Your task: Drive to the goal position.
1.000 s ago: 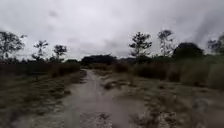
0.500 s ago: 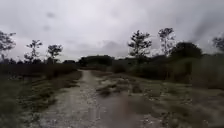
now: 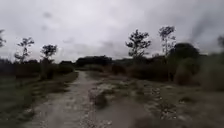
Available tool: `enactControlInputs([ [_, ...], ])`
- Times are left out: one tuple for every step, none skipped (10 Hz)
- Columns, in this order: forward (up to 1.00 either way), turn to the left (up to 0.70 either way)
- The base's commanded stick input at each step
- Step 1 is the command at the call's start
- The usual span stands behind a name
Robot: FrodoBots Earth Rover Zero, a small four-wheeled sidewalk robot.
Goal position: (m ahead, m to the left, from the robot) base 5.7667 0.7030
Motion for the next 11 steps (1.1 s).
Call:
enactControlInputs([
  [0.85,0.00],
  [0.85,0.00],
  [0.85,0.00],
  [0.85,0.00],
  [0.85,0.00],
  [0.85,0.00],
  [0.85,0.00],
  [0.85,0.34],
  [0.85,0.34],
  [0.85,0.34],
  [0.85,0.32],
])
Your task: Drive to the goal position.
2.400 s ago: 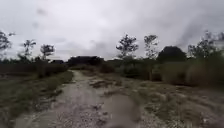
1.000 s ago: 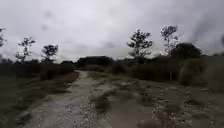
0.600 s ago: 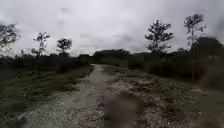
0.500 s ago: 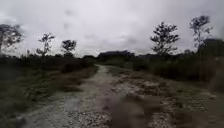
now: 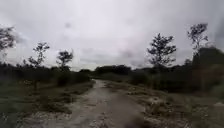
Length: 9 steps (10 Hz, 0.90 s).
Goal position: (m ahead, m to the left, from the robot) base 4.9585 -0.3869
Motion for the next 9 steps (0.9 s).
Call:
enactControlInputs([
  [0.85,0.08],
  [0.85,0.00],
  [0.85,0.00],
  [0.85,0.00],
  [0.85,0.00],
  [0.85,0.00],
  [0.85,0.00],
  [0.85,0.00],
  [0.85,0.00],
])
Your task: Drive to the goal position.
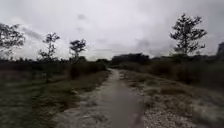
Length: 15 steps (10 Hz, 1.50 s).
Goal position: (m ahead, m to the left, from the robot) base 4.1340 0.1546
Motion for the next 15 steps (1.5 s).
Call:
enactControlInputs([
  [0.85,0.00],
  [0.85,0.00],
  [0.85,0.00],
  [0.85,0.00],
  [0.85,0.00],
  [0.85,0.00],
  [0.85,0.00],
  [0.85,0.00],
  [0.85,0.00],
  [0.85,0.00],
  [0.85,0.00],
  [0.85,0.00],
  [0.85,0.00],
  [0.70,0.00],
  [0.00,0.00],
])
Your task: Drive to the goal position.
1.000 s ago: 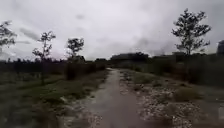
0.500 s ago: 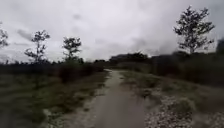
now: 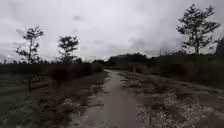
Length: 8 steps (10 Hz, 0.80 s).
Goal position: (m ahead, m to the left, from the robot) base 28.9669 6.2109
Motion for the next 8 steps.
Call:
enactControlInputs([
  [0.14,0.00],
  [0.48,0.00],
  [0.48,0.00],
  [0.48,0.00],
  [0.49,0.00],
  [0.49,0.00],
  [0.49,0.00],
  [0.43,0.00],
])
